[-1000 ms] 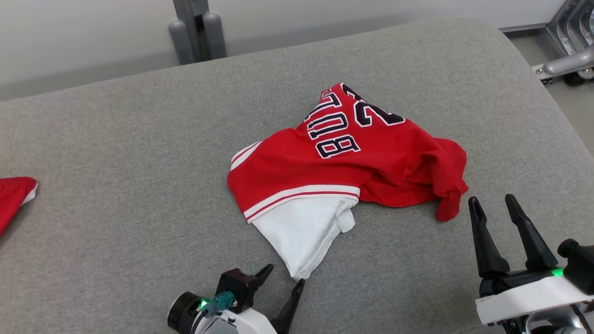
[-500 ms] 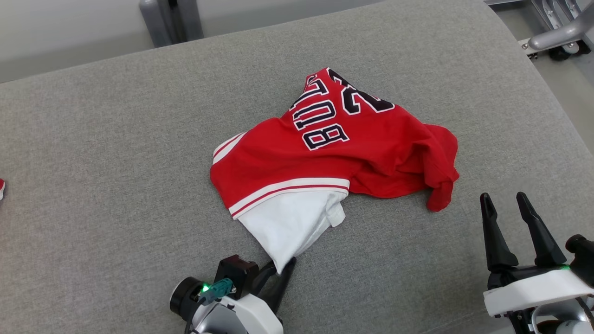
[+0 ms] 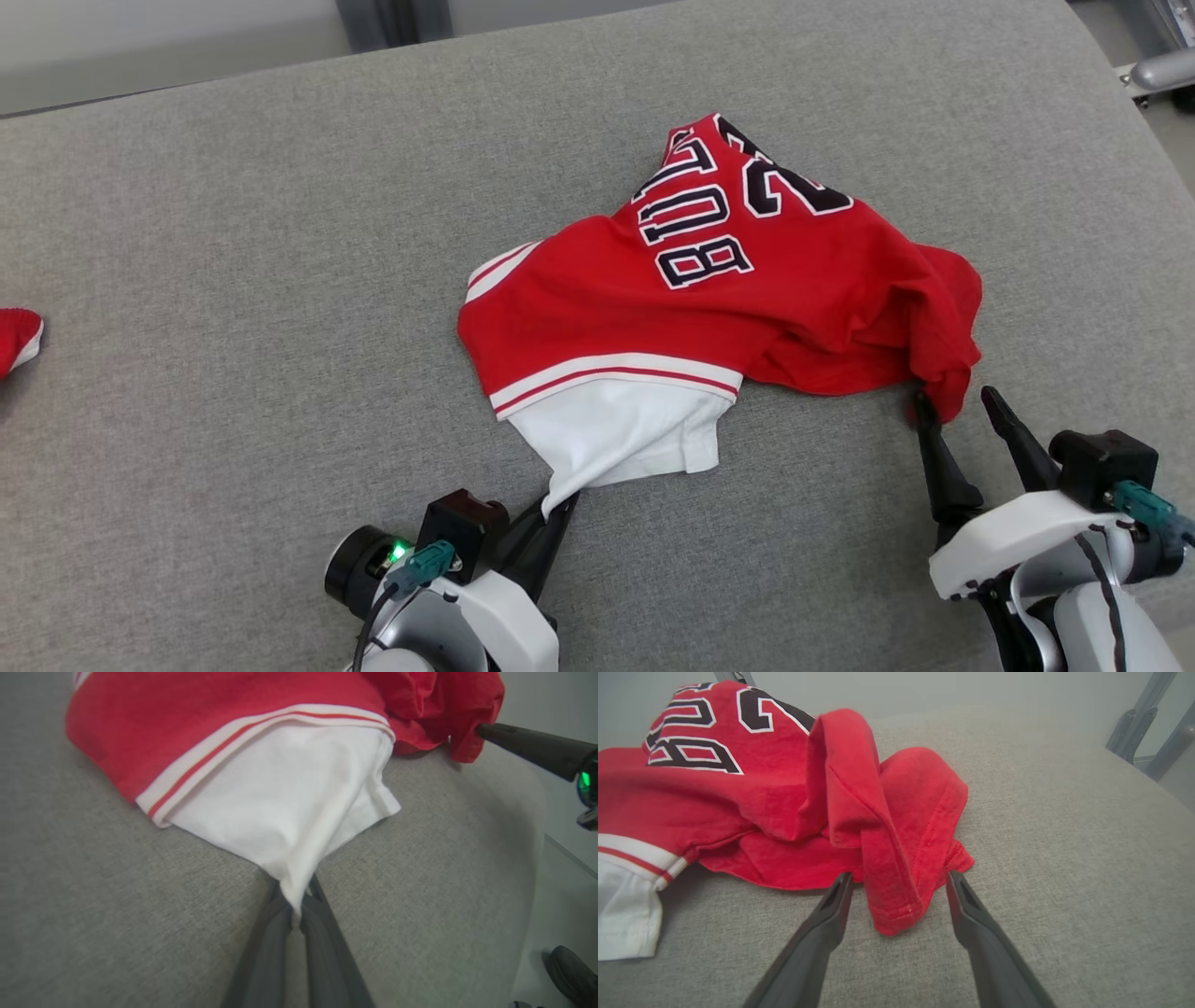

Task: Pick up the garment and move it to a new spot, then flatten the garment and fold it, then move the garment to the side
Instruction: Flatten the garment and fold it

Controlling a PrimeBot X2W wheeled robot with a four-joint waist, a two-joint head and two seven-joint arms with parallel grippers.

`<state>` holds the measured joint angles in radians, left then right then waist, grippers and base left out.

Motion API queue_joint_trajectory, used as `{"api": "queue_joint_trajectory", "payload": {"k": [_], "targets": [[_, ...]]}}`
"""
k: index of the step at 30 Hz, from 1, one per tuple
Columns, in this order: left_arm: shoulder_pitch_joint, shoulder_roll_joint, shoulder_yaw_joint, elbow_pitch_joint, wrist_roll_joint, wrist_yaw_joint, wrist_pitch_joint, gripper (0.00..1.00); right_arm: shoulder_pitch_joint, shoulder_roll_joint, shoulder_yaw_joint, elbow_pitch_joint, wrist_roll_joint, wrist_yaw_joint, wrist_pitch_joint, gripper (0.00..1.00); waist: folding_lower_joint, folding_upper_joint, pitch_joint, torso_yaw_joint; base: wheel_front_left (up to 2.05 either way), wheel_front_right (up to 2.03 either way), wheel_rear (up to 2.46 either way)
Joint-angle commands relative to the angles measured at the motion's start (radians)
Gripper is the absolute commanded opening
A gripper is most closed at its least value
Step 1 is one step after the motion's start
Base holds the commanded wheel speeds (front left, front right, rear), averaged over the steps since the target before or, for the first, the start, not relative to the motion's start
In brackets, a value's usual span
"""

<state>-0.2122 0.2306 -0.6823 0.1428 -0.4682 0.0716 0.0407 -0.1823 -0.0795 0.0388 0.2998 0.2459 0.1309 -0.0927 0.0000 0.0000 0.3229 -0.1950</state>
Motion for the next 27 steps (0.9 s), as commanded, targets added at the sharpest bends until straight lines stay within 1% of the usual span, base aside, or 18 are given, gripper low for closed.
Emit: {"api": "queue_joint_trajectory", "payload": {"k": [1,2,4,5,7,11,12,15,17,18,22,27], "targets": [[-0.020,0.005,0.004,-0.009,0.007,0.005,-0.006,0.00,-0.030,-0.009,0.009,0.041,0.010,0.000,-0.008,1.00,0.0000,0.0000,0.010,0.013,0.00,0.00,0.00],[-0.021,0.006,0.005,-0.014,0.008,0.006,-0.010,0.00,-0.041,-0.013,0.013,0.064,0.010,0.000,-0.007,0.99,0.0000,0.0000,0.012,0.017,0.00,0.00,0.00],[-0.024,0.007,0.007,-0.024,0.010,0.009,-0.018,0.00,-0.064,-0.015,0.018,0.103,0.020,0.000,-0.014,0.71,0.0000,0.0000,0.015,0.025,0.00,0.00,0.00],[-0.024,0.007,0.007,-0.024,0.010,0.009,-0.018,0.00,-0.064,-0.015,0.018,0.103,0.020,0.000,-0.014,0.71,0.0000,0.0000,0.015,0.025,0.00,0.00,0.00],[-0.030,0.008,0.011,-0.036,0.012,0.011,-0.028,0.00,-0.082,-0.022,0.018,0.129,0.017,0.000,-0.037,0.00,0.0000,0.0000,0.017,0.033,0.00,0.00,0.00],[-0.032,0.011,0.028,-0.079,0.005,0.011,-0.060,0.00,-0.094,-0.034,-0.015,0.131,0.023,0.000,-0.086,0.00,0.0000,0.0000,0.013,0.051,0.00,0.00,0.00],[-0.034,0.014,0.037,-0.095,0.000,0.009,-0.073,0.00,-0.091,-0.038,-0.027,0.117,0.024,0.000,-0.096,0.00,0.0000,0.0000,0.009,0.055,0.00,0.00,0.00],[-0.046,0.037,0.078,-0.149,-0.003,0.023,-0.104,0.00,-0.075,-0.047,-0.062,0.060,0.011,0.000,-0.116,0.00,0.0000,0.0000,-0.005,0.059,0.00,0.00,0.00],[-0.058,0.057,0.114,-0.194,-0.001,0.037,-0.123,0.00,-0.068,-0.054,-0.083,-0.002,-0.001,0.000,-0.118,0.00,0.0000,0.0000,-0.015,0.060,0.00,0.00,0.00],[-0.070,0.076,0.150,-0.244,0.001,0.052,-0.137,0.00,-0.062,-0.064,-0.100,-0.075,-0.017,0.000,-0.117,0.00,0.0000,0.0000,-0.027,0.063,0.00,0.00,0.00],[-0.117,0.124,0.222,-0.341,0.017,0.075,-0.147,0.00,-0.067,-0.080,-0.129,-0.231,-0.044,0.000,-0.094,0.00,0.0000,0.0000,-0.053,0.070,0.00,0.00,0.00],[-0.198,0.158,0.301,-0.435,0.030,0.098,-0.162,0.00,-0.102,-0.095,-0.158,-0.389,-0.057,0.000,-0.065,0.00,0.0000,0.0000,-0.085,0.085,0.00,0.00,0.00]]}}
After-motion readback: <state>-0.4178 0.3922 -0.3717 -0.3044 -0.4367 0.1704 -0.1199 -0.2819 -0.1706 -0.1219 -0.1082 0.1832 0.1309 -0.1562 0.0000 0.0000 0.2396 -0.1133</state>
